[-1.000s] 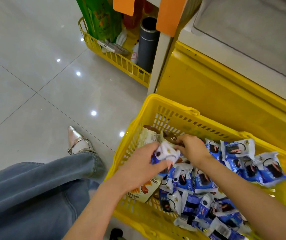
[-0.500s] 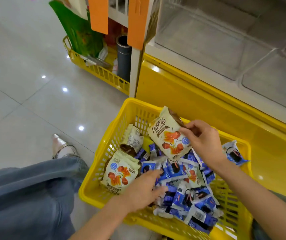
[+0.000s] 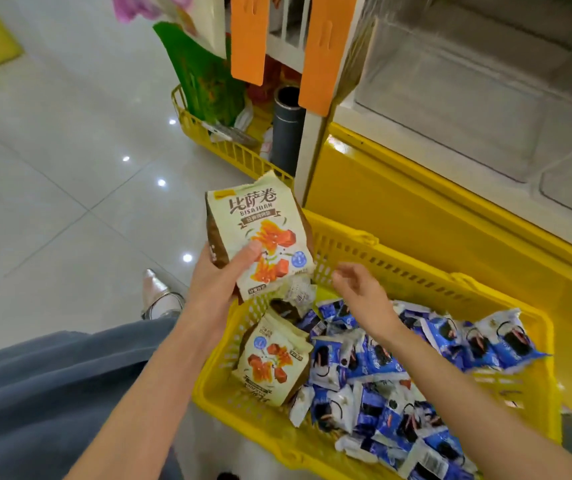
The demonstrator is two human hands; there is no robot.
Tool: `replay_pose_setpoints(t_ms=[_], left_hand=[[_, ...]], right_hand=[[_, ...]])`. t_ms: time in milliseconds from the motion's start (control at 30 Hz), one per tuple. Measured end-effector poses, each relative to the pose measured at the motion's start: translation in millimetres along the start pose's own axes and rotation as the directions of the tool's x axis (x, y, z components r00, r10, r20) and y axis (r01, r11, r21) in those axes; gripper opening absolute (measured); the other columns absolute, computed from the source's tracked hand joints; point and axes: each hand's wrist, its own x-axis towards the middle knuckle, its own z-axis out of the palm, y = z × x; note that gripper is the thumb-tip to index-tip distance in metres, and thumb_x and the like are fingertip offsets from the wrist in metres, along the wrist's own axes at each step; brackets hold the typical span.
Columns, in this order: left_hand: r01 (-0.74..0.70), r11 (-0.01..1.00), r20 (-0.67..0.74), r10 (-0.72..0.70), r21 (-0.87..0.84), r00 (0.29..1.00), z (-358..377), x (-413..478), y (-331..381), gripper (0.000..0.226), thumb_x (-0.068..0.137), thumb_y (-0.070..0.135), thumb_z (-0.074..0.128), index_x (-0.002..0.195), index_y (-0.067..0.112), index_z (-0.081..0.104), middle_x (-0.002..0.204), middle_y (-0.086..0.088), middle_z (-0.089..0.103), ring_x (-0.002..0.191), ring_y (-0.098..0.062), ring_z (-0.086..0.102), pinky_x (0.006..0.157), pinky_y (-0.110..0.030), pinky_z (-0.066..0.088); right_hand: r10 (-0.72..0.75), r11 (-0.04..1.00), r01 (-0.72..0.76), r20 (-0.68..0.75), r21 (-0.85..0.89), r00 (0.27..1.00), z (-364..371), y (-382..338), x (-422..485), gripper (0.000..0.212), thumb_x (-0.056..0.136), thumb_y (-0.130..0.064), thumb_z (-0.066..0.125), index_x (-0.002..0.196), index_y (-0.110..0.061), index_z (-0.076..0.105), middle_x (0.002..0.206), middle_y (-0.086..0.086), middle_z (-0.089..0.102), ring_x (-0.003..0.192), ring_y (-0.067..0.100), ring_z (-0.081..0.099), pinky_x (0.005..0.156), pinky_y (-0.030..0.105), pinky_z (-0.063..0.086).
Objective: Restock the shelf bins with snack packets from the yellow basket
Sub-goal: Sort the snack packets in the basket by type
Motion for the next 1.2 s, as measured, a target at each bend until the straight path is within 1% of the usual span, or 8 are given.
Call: replay_pose_setpoints(t_ms=[100,367,600,733,867,933,1067,1200], left_hand=[[-0.010,1.000,-0.069,0.010,0.008,0.998,-11.9,11.9,2.6,0.078,0.053,0.040,0.077,0.123,0.016,0.053,0.103,-0.003,0.072,0.089,-0.020,0.070,0.068,-0.032,0.058],[0.023,1.000,-0.051,-0.024,-0.018,0.998,-12.8,31.6,-6.1,0.072,0.058,0.036,0.075,0.123,0.016,0.053,0.102,-0.001,0.072,0.089,-0.020,0.070,0.063,-0.026,0.056],[0.047,0.999,-0.039,-0.047,0.005,0.998,-10.7,41.8,-10.6,0.074,0.056,0.039,0.075,0.123,0.018,0.053,0.106,-0.002,0.071,0.091,-0.021,0.070,0.066,-0.028,0.056],[0.053,0.998,-0.041,-0.053,0.017,0.998,-12.1,40.8,-13.9,0.073,0.056,0.040,0.074,0.123,0.019,0.053,0.107,-0.002,0.071,0.092,-0.021,0.070,0.069,-0.031,0.057],[0.065,0.998,-0.022,-0.064,0.024,0.998,-11.5,35.0,-16.2,0.071,0.059,0.038,0.074,0.124,0.019,0.052,0.107,-0.003,0.070,0.092,-0.022,0.069,0.069,-0.032,0.057],[0.070,0.997,-0.019,-0.069,0.037,0.997,-11.0,31.3,-15.7,0.073,0.058,0.038,0.074,0.125,0.017,0.051,0.107,-0.004,0.070,0.091,-0.022,0.070,0.068,-0.032,0.057],[0.051,0.998,-0.022,-0.050,0.046,0.999,-9.8,23.2,-11.1,0.072,0.057,0.037,0.074,0.123,0.017,0.052,0.102,-0.002,0.072,0.087,-0.020,0.071,0.061,-0.026,0.056],[0.025,0.998,-0.032,-0.023,0.049,0.999,-8.5,14.1,-8.2,0.072,0.056,0.039,0.075,0.121,0.019,0.053,0.100,0.001,0.072,0.087,-0.019,0.071,0.062,-0.026,0.056]], right_hand=[[0.236,0.971,-0.226,0.132,-0.082,0.963,31.7,28.9,28.6,0.062,0.094,-0.033,0.051,0.143,-0.006,0.025,0.147,0.011,0.035,0.126,0.023,0.045,0.103,0.033,0.037],[0.312,0.937,-0.276,0.155,-0.215,0.937,88.0,42.4,79.7,0.095,0.081,-0.050,0.064,0.147,-0.007,0.010,0.152,0.010,0.024,0.134,0.032,0.035,0.104,0.044,0.039],[0.321,0.947,-0.319,0.071,-0.037,0.944,67.4,66.7,82.7,0.055,0.083,-0.011,0.065,0.130,-0.006,0.036,0.120,0.013,0.058,0.099,0.023,0.058,0.079,0.029,0.045],[0.344,0.936,-0.342,0.006,-0.084,0.939,43.7,88.1,69.2,0.048,0.086,0.004,0.052,0.130,-0.003,0.037,0.124,0.018,0.056,0.107,0.031,0.056,0.076,0.029,0.043],[0.433,0.886,-0.427,0.006,0.177,0.901,46.7,89.9,62.7,0.061,0.092,-0.028,0.057,0.140,-0.006,0.029,0.135,0.013,0.050,0.120,0.030,0.051,0.099,0.041,0.044],[0.466,0.879,-0.462,-0.012,0.121,0.885,58.3,85.3,69.7,0.073,0.085,-0.041,0.063,0.138,-0.002,0.032,0.135,0.013,0.050,0.122,0.030,0.049,0.102,0.040,0.042],[0.472,0.874,-0.480,-0.108,-0.074,0.875,67.6,76.2,80.7,0.059,0.088,-0.038,0.061,0.124,0.006,0.045,0.120,0.021,0.058,0.109,0.034,0.056,0.080,0.034,0.045],[0.312,0.934,-0.332,-0.156,-0.128,0.937,52.4,62.8,67.1,0.035,0.095,-0.026,0.053,0.113,0.004,0.047,0.092,0.014,0.062,0.083,0.030,0.059,0.061,0.027,0.039]])
